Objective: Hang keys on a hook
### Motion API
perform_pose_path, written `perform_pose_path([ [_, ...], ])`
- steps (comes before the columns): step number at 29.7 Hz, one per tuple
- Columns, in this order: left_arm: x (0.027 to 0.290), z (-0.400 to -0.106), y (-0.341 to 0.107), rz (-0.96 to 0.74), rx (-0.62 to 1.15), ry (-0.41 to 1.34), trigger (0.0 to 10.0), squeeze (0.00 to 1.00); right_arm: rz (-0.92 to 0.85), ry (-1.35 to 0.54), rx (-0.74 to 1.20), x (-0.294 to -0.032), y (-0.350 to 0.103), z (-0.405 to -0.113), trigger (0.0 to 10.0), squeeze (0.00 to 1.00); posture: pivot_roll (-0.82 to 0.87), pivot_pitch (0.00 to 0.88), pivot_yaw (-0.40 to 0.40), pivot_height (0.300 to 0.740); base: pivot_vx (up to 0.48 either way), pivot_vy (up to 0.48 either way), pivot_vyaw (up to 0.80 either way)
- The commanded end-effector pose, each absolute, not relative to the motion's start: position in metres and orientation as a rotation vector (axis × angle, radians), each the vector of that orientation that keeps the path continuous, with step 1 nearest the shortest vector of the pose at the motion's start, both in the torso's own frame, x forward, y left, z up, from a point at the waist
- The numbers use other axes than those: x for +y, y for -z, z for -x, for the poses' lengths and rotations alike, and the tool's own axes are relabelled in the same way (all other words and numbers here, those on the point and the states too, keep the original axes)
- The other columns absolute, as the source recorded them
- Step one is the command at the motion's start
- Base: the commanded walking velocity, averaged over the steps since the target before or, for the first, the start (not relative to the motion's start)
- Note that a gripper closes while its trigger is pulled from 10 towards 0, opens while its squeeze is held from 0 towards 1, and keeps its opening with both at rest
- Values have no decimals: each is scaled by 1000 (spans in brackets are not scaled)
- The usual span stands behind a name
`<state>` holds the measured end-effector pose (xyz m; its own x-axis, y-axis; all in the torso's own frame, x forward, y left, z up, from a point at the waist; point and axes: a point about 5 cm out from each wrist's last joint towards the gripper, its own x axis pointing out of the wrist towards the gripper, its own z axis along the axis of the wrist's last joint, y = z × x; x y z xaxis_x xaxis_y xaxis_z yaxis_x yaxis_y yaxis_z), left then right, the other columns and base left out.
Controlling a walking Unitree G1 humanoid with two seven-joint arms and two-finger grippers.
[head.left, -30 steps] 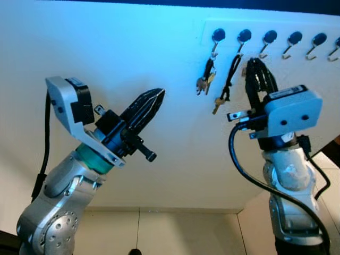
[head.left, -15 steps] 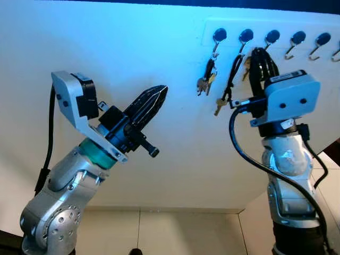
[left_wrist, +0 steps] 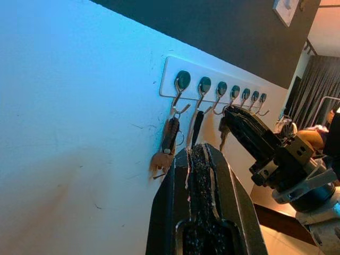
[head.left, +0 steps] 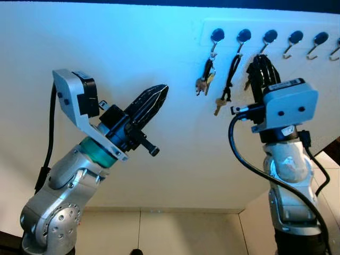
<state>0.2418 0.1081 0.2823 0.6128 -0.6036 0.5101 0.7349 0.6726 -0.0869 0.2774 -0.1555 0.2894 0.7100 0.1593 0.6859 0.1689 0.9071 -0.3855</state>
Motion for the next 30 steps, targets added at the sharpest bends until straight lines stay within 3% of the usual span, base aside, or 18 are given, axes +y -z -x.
perform_pose_path([
  [1, 107, -243, -280, 310, -453, 791, 10000, 0, 468, 34, -819, -160, -294, -272, 10000, 0, -181, 62, 87, 740, 0, 0, 0],
  [30, 106, -245, -282, 312, -452, 791, 10000, 0, 541, 109, -806, -182, -301, -277, 10000, 0, -177, 64, 92, 740, 0, 0, 0],
])
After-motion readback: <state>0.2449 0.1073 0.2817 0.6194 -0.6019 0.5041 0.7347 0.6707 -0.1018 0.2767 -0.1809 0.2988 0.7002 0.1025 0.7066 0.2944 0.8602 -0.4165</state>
